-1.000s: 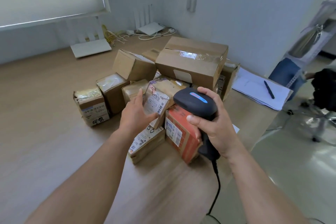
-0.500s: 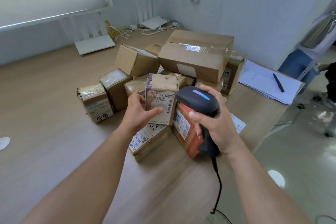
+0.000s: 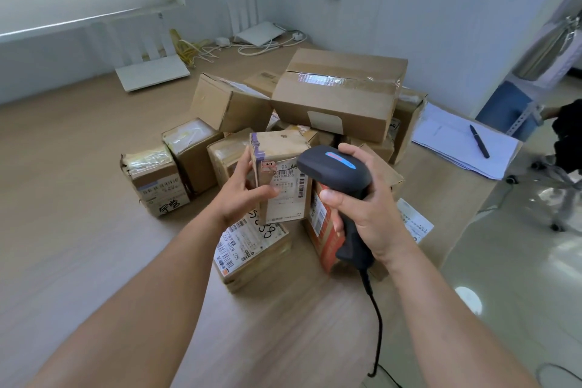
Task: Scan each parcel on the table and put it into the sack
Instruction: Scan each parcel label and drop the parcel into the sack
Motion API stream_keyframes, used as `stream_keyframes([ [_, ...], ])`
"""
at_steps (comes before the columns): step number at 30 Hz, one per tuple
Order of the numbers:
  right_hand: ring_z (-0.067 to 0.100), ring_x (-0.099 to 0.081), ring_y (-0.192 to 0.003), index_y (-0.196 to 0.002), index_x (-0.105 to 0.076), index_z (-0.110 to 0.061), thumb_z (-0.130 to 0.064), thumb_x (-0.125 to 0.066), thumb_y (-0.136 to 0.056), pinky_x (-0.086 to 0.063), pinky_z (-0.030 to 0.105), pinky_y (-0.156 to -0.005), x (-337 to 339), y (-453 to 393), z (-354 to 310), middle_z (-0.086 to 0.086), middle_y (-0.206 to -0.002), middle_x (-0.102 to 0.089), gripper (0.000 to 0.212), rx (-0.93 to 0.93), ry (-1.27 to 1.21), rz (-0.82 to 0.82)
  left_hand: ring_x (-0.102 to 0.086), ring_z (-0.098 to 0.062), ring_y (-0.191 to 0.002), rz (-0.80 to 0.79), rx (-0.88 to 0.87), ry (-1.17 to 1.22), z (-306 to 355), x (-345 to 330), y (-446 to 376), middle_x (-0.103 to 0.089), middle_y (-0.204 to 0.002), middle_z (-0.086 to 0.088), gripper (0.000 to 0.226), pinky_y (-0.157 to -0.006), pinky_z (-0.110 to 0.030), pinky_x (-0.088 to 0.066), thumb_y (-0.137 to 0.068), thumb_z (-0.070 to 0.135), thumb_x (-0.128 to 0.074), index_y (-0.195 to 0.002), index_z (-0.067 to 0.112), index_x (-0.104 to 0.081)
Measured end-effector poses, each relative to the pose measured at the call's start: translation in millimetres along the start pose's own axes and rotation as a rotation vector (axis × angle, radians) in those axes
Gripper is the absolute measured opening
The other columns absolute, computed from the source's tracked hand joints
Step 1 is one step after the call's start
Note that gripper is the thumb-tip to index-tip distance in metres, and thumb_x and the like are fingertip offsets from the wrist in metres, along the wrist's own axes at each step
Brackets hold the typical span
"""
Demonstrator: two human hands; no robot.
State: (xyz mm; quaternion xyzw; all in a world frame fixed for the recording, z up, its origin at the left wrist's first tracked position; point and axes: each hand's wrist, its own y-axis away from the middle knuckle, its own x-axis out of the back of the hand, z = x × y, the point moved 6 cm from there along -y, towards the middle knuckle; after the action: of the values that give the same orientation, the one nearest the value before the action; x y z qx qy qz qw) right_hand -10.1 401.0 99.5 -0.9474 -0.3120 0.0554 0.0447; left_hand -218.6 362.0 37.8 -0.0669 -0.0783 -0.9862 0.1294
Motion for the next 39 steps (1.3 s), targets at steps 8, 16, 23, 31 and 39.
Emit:
stream_keyframes([
  [8, 0.026, -0.044, -0.042, -0.133, -0.045, -0.026, 0.009, -0.065, -0.085, -0.046, 0.031, -0.046, -5, 1, -5, 0.005, -0.056, -0.055, 0.062, -0.002, 0.035, -0.011, -0.045, -0.021, -0.126, 0.108, -0.081, -0.14, 14, 13, 15, -0.038, -0.145, -0.001, 0.125, -0.103, -0.045, -0.043, -0.049, 0.054, -0.083, -0.151, 0.039, -0.012],
  [16, 0.027, -0.047, -0.043, -0.131, -0.048, -0.031, 0.009, -0.066, -0.084, -0.046, 0.032, -0.044, -13, 18, -25, 0.006, -0.066, -0.06, 0.064, 0.032, 0.025, -0.117, -0.052, -0.018, -0.119, 0.291, -0.079, -0.018, 36, 26, 63, -0.052, -0.13, 0.002, 0.106, -0.081, -0.028, -0.05, -0.061, 0.044, -0.085, -0.148, 0.041, -0.024],
  [23, 0.029, -0.052, -0.049, -0.132, -0.049, -0.033, 0.002, -0.071, -0.083, -0.049, 0.041, -0.052, -16, 47, -41, 0.008, -0.082, -0.061, 0.065, 0.054, 0.029, -0.237, -0.058, -0.018, -0.108, 0.439, -0.071, 0.09, 47, 27, 114, -0.059, -0.114, 0.004, 0.096, -0.081, -0.036, -0.055, -0.065, 0.04, -0.073, -0.148, 0.036, -0.026],
  [31, 0.026, -0.048, -0.044, -0.133, -0.044, -0.024, 0.008, -0.068, -0.084, -0.042, 0.035, -0.044, -17, 82, -59, 0.004, -0.07, -0.062, 0.063, 0.099, -0.07, -0.356, -0.059, -0.011, -0.099, 0.559, -0.085, 0.071, 56, 14, 157, -0.059, -0.111, 0.007, 0.086, -0.07, -0.028, -0.055, -0.073, 0.033, -0.073, -0.147, 0.032, -0.03],
  [39, 0.029, -0.051, -0.045, -0.127, -0.05, -0.041, -0.01, -0.076, -0.072, -0.046, 0.041, -0.046, -9, 106, -61, 0.01, -0.107, -0.062, 0.068, 0.109, 0.063, -0.442, -0.066, -0.012, -0.091, 0.563, -0.001, -0.039, 80, 20, 199, -0.067, -0.107, 0.002, 0.088, -0.058, -0.022, -0.05, -0.049, 0.059, -0.07, -0.133, 0.044, -0.047],
])
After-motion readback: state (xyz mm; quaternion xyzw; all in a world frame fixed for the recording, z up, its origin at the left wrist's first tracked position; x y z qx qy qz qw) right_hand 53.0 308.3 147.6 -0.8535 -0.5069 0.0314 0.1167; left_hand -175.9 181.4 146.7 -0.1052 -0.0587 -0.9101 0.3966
